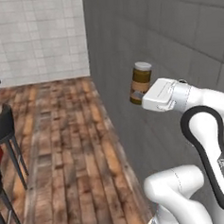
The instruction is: Take the cinnamon bottle from the cabinet and place it on the dining table, next to the plate with the cupcake. Then take the chocolate from the dining counter and place it on the cupcake plate.
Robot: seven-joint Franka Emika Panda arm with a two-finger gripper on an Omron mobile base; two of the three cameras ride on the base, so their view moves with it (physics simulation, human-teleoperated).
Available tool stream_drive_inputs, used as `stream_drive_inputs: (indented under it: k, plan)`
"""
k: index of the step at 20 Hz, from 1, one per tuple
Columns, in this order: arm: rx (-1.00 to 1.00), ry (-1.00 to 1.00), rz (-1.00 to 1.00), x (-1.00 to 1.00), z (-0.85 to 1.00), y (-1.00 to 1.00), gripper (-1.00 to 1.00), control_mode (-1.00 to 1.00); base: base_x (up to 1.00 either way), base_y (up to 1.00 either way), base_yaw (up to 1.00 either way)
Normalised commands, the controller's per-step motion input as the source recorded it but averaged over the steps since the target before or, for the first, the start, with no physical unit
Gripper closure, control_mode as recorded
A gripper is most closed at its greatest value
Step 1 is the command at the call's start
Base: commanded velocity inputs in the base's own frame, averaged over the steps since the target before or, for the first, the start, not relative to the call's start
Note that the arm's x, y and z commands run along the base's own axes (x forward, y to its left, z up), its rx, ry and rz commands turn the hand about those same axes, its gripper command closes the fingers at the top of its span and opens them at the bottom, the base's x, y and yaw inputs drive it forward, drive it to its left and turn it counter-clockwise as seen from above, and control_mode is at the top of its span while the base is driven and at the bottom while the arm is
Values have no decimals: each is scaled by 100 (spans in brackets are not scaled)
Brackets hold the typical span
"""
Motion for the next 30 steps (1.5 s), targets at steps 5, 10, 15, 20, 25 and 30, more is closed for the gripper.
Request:
stream_drive_inputs:
  k: [5,10,15,20,25,30]
  plan:
    - [0,0,0,0,0,0,100,100,80,-36,26]
    - [0,0,0,0,0,0,100,100,66,-36,33]
    - [0,0,0,0,0,0,100,100,45,-39,39]
    - [0,0,0,0,0,0,100,100,30,-43,42]
    - [0,0,0,0,0,0,100,100,17,-49,44]
    - [0,0,0,0,0,0,100,100,16,-55,43]
